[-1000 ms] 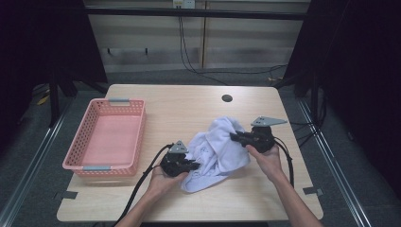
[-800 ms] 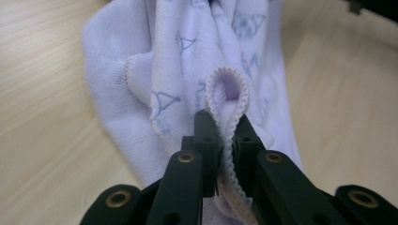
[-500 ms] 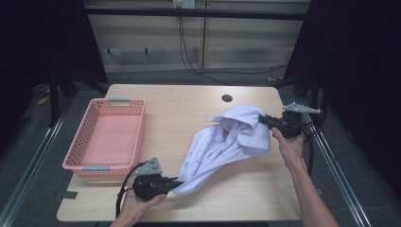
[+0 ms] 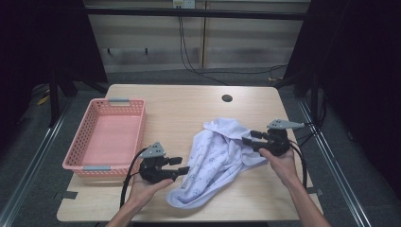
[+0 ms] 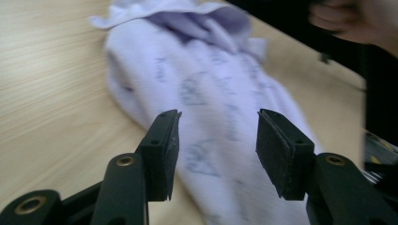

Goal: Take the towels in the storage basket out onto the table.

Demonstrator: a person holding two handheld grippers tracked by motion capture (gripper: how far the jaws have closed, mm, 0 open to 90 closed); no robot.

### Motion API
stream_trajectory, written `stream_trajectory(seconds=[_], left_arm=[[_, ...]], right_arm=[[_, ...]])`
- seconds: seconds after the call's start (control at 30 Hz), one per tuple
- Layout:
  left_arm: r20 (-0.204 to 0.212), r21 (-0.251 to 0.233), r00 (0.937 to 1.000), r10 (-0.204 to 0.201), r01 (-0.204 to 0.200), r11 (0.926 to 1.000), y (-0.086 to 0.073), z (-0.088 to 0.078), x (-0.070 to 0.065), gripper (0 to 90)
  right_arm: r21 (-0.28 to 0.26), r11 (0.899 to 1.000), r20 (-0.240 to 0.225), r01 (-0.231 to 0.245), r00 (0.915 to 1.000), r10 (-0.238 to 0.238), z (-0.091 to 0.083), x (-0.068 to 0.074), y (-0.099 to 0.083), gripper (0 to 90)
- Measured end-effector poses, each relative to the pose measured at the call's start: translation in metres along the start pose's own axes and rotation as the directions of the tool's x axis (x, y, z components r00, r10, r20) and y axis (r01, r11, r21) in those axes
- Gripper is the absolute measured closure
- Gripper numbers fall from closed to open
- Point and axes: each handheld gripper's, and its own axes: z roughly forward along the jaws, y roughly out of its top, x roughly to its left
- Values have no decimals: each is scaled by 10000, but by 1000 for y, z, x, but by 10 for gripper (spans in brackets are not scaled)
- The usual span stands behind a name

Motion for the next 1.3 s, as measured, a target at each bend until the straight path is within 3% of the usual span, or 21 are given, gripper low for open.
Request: stream_trajectory(seconds=[0.1, 0.2, 0.23, 0.27, 0.3, 0.37, 0.4, 0.47, 0.6, 0.7, 0.77, 0.83, 0.87, 0.93, 1.03, 1.13, 1.2, 1.27, 1.3], left_arm=[[-266, 397, 9996, -94, 104, 9992, 0, 19, 13, 489], [-364, 484, 9991, -238, 256, 9985, 2, 35, 21, 474], [-573, 585, 9981, -244, 278, 9979, 1, 40, 23, 480], [-493, 650, 9982, -347, 379, 9972, 0, 45, 26, 496], [-243, 777, 9987, -442, 459, 9959, -2, 50, 28, 566], [71, 873, 9997, -222, 215, 9959, -6, 56, 28, 770], [46, 760, 9996, -262, 258, 9968, -5, 57, 26, 872], [326, 575, 9992, -252, 233, 9981, -2, 52, 22, 886], [222, 236, 9998, 21, -27, 9997, 4, 26, 11, 890], [291, -90, 9996, 2, 1, 10000, 2, 5, 5, 891], [276, -275, 9996, 62, -54, 9996, -2, -9, 1, 891], [425, -498, 9991, -14, 35, 9988, -6, -21, -3, 890], [430, -578, 9991, -56, 81, 9983, -8, -25, -6, 890], [650, -501, 9979, 58, -25, 9987, -9, -27, -13, 890], [1008, -397, 9947, 203, -163, 9991, -7, -16, -29, 887], [1473, -231, 9884, 376, -346, 9991, 0, -2, -39, 837], [1118, -286, 9934, 273, -243, 9993, 3, 1, -40, 717], [877, -309, 9958, 253, -227, 9993, 3, 0, -35, 706], [619, -316, 9979, 173, -153, 9994, 3, -1, -32, 688]], right_arm=[[643, 9968, -425, 481, 9981, -454, 9, 20, -13, 473], [1076, 9923, -821, 619, 9952, -532, 18, 33, -22, 467], [1139, 9919, -1054, 565, 9934, -445, 20, 36, -24, 462], [1151, 9919, -1283, 533, 9910, -383, 21, 40, -27, 454], [1235, 9908, -1517, 561, 9877, -370, 23, 46, -30, 441], [1432, 9855, -1814, 912, 9813, -645, 28, 60, -36, 419], [1534, 9825, -1949, 1060, 9780, -751, 31, 66, -38, 408], [1564, 9793, -2085, 1283, 9735, -942, 37, 76, -41, 382], [1822, 9726, -1990, 1441, 9741, -1071, 54, 83, -45, 359], [2006, 9672, -1759, 1557, 9770, -1208, 62, 84, -46, 436], [2314, 9568, -1229, 1759, 9809, -1506, 68, 82, -49, 586], [2349, 9567, -999, 1721, 9833, -1524, 68, 77, -49, 794], [2360, 9567, -1023, 1706, 9834, -1501, 66, 74, -46, 839], [2345, 9577, -985, 1668, 9842, -1473, 62, 65, -41, 853], [2064, 9663, -989, 1541, 9857, -1361, 54, 48, -30, 856], [2003, 9661, -525, 1629, 9864, -1555, 49, 35, -23, 856], [2100, 9671, 268, 1436, 9879, -1525, 46, 19, -22, 843], [2171, 9696, 176, 1131, 9927, -1197, 41, 6, -26, 772], [2039, 9741, 188, 978, 9944, -1038, 36, 4, -27, 693]])
